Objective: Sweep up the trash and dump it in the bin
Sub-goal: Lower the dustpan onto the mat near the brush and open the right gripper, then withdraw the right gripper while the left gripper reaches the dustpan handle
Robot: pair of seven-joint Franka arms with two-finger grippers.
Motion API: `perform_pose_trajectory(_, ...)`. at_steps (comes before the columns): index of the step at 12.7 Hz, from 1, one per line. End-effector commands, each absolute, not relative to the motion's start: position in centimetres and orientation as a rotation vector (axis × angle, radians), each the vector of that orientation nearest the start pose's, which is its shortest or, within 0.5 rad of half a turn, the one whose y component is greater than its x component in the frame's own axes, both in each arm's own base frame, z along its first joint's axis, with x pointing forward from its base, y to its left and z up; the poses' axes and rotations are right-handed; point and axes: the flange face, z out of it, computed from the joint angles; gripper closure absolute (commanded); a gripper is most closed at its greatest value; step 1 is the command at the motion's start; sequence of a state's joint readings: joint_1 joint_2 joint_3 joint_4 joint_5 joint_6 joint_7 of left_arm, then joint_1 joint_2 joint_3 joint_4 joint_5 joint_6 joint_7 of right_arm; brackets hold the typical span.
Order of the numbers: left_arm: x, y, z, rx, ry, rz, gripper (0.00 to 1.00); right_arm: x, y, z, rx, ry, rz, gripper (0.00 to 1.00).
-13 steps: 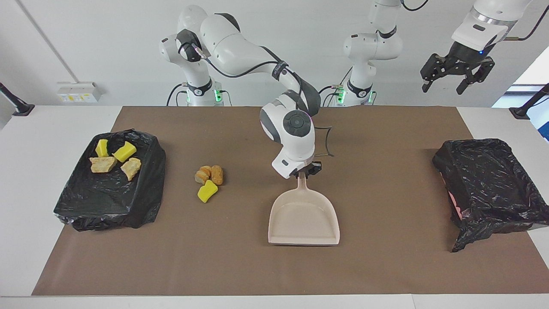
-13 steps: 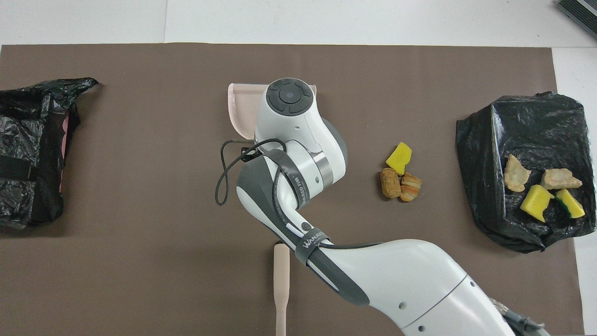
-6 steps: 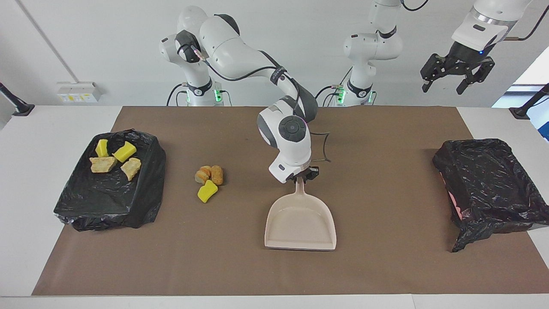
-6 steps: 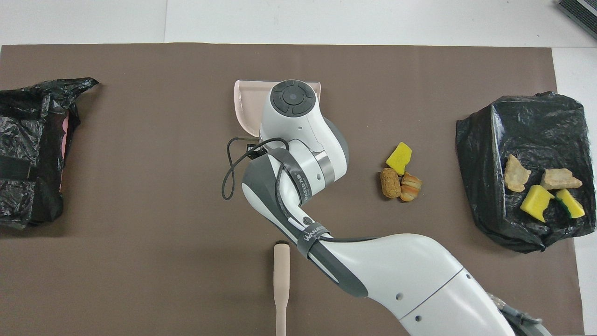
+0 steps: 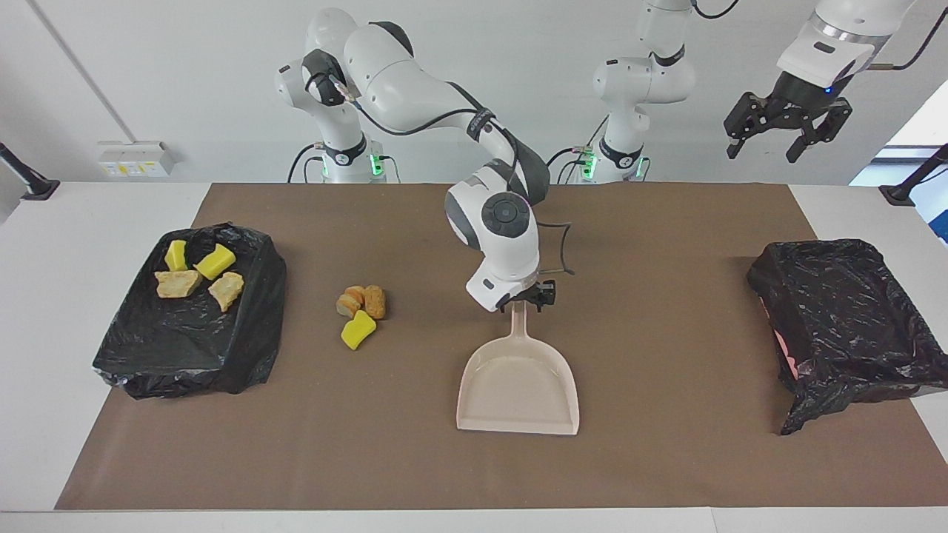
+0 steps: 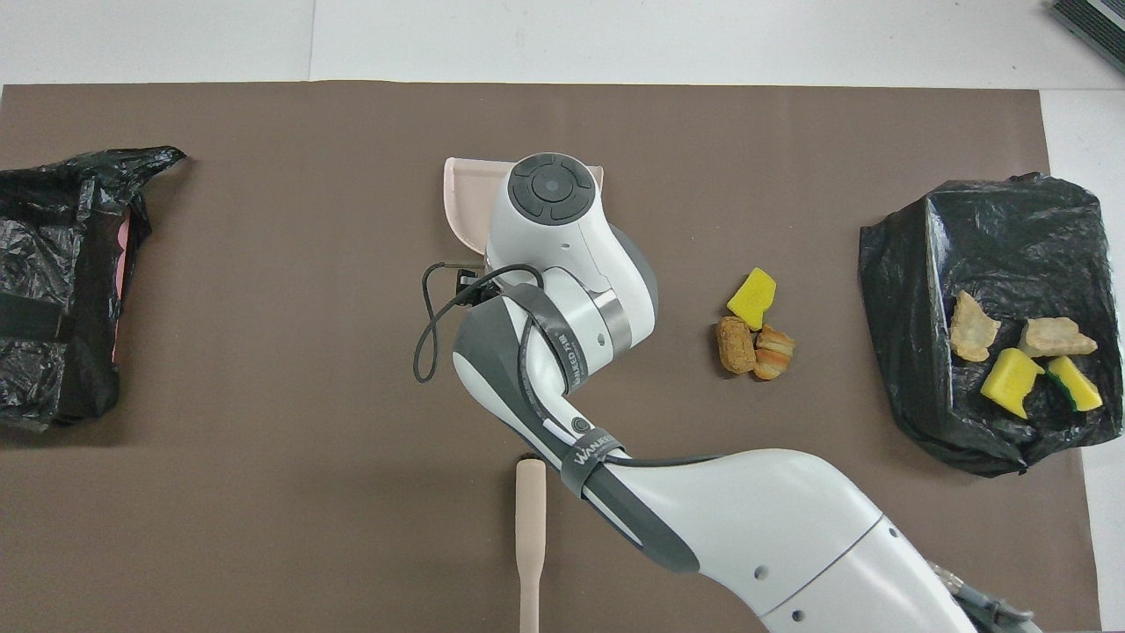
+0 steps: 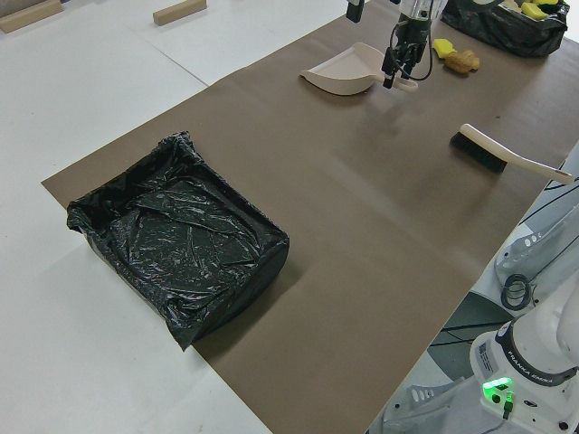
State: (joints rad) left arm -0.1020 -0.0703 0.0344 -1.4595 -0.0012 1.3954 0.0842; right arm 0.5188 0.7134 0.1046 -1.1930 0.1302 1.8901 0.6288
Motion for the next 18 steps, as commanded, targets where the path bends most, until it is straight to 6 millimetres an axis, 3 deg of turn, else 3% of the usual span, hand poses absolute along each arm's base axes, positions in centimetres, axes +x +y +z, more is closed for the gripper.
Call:
perform_pose_trajectory(1,50.6,-3.7,70.2,-3.143,0.249,-0.024,0.00,60.8,40.6,38.7,-2.996,0.086,0.222,0.00)
perform_pose_trajectory(3,51.8,-4.4,69.6,-3.146,0.262,-0.070,0.00,60.1,39.9,41.3,-3.000,0.078,0.241,0.00)
perform_pose_trajectory(5,53.1,-6.6,68.8,-3.142,0.314,-0.123,0.00,57.4,38.9,43.8,-3.018,0.092,0.284,0.00)
perform_pose_trajectory(7,54.1,-10.0,67.9,-3.140,0.345,-0.165,0.00,53.1,38.1,45.6,-3.000,0.094,0.345,0.00)
perform_pose_trajectory(8,55.0,-10.6,67.3,-3.147,0.309,-0.201,0.00,51.0,37.5,46.0,-3.005,0.092,0.369,0.00)
perform_pose_trajectory(9,55.9,-12.5,65.7,-3.142,0.348,-0.191,0.00,48.4,37.7,46.4,-3.008,0.096,0.395,0.00)
perform_pose_trajectory(11,58.0,-16.0,62.3,-3.138,0.367,-0.205,0.00,42.7,38.1,45.6,-3.002,0.108,0.452,0.00)
perform_pose_trajectory(14,59.2,-20.3,57.9,-3.143,0.381,-0.191,0.00,33.5,38.9,43.0,-2.921,0.158,0.433,0.00)
perform_pose_trajectory(16,58.9,-23.9,54.8,-3.152,0.360,-0.201,0.00,30.4,37.7,41.9,-2.938,0.199,0.461,0.00)
perform_pose_trajectory(18,58.3,-27.8,51.6,-3.145,0.353,-0.173,0.00,28.4,38.7,40.3,-2.951,0.254,0.460,0.00)
